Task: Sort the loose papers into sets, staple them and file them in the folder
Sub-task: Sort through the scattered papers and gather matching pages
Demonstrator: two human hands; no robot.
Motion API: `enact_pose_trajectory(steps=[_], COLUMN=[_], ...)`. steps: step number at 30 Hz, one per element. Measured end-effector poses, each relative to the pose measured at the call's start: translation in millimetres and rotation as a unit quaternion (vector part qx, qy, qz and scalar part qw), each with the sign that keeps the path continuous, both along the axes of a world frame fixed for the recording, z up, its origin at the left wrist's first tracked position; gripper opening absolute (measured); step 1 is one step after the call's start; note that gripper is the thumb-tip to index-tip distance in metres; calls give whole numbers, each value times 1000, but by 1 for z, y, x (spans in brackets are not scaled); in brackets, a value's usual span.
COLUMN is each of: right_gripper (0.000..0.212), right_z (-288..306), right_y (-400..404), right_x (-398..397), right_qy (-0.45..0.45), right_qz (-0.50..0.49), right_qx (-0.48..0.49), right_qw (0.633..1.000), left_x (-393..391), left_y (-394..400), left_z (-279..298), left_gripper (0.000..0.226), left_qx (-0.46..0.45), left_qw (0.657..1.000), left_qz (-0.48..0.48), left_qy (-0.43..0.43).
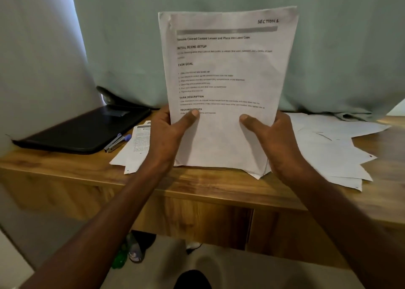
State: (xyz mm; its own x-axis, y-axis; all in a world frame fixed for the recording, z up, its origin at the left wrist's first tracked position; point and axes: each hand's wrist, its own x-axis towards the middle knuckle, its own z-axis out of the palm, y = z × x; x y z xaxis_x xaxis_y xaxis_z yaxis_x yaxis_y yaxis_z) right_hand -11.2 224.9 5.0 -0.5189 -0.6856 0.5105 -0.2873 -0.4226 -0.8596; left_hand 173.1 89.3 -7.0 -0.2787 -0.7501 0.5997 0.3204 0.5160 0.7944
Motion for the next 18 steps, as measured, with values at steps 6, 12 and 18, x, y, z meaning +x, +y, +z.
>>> enact_pose_trajectory(steps=[6, 12, 18], right_gripper=[42, 34, 37], right_z=[-33, 11, 49], right_y=[-7, -51, -128], right_x=[-1, -2, 5], right_qy=[-4, 36, -3], right_qz=[-8, 42, 125], right_qx=[123, 104, 115], right_qw=[992, 993, 986], left_x=[-3, 15, 36], left_y=[-5, -56, -133], left_z=[-36, 23, 54], left_gripper=[29, 35, 24], left_qx=[67, 62, 157], left_qw=[991, 991, 987], left_qz=[-48, -35, 33], left_qy=[-105, -115, 18])
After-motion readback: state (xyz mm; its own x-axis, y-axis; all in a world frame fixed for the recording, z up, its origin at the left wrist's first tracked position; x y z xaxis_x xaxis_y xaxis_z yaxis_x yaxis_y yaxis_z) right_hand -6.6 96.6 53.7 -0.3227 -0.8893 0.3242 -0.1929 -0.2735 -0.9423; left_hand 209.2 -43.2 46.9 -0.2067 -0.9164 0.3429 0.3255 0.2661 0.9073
